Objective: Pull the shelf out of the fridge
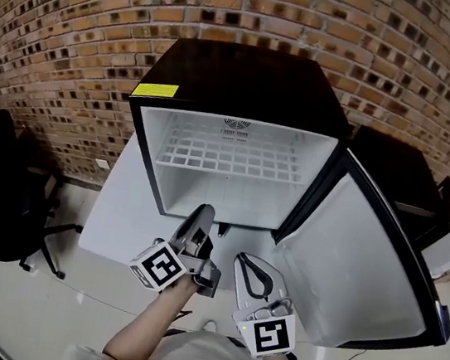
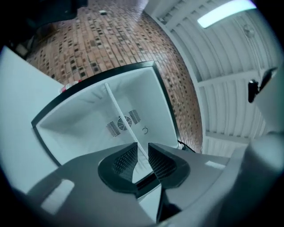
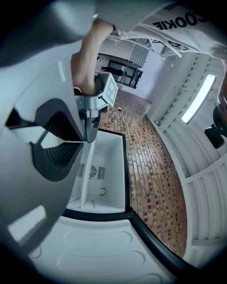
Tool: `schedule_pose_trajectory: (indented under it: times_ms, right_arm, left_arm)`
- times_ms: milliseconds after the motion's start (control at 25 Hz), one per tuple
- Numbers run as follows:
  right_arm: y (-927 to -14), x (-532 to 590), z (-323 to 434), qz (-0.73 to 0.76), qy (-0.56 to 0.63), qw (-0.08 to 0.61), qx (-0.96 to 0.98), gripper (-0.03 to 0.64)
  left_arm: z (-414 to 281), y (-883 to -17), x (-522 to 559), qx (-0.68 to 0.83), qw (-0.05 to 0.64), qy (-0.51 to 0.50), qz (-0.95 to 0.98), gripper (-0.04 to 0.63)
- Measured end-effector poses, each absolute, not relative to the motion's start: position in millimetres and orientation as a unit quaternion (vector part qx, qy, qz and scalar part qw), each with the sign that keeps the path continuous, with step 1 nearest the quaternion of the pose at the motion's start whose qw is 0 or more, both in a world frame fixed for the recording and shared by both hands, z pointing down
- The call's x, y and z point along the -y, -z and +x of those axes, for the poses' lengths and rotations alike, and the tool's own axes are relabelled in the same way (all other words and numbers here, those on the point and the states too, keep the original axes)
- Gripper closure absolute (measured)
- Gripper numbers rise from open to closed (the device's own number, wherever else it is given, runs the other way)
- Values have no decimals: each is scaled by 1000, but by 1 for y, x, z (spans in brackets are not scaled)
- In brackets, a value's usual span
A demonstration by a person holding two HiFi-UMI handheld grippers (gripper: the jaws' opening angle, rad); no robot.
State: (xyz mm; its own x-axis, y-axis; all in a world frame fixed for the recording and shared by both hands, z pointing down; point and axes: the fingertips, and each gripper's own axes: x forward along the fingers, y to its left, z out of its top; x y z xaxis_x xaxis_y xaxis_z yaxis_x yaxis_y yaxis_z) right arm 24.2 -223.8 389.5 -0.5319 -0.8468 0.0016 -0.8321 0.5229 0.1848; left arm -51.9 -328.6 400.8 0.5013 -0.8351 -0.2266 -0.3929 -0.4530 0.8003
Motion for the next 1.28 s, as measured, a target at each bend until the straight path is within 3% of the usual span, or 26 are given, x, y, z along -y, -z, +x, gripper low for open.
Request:
schedule_pose_trajectory:
  times_ms: [80, 440, 520, 600, 640, 760, 1280]
  right_arm:
    - [-393, 228, 26, 481, 79, 48, 872, 601]
    - [-402, 235, 35, 490, 75, 59, 867, 601]
    - [-402, 236, 39, 492, 75, 62, 865, 601]
    - [-403, 238, 42, 493, 75, 64, 865, 601]
    - [-403, 239, 43, 493, 74, 65, 865, 601]
    - [-406, 242, 44, 491, 69, 66, 866, 601]
    - [-411, 258, 50, 483, 54, 70, 871, 601]
  left_arm:
    - [-51, -403, 346, 380, 390, 347, 764, 534]
    - [-61, -397, 412, 391, 439, 418, 692, 522]
    - [-62, -403, 415, 399, 448, 422, 679, 578]
    - [-62, -403, 412, 392, 449, 433, 676, 586]
    - [-61, -401, 411, 386, 451, 437, 676, 574]
    - [-54, -402, 412, 378, 461, 434, 676, 458]
    - [-67, -408, 473, 425, 469, 462, 621, 475]
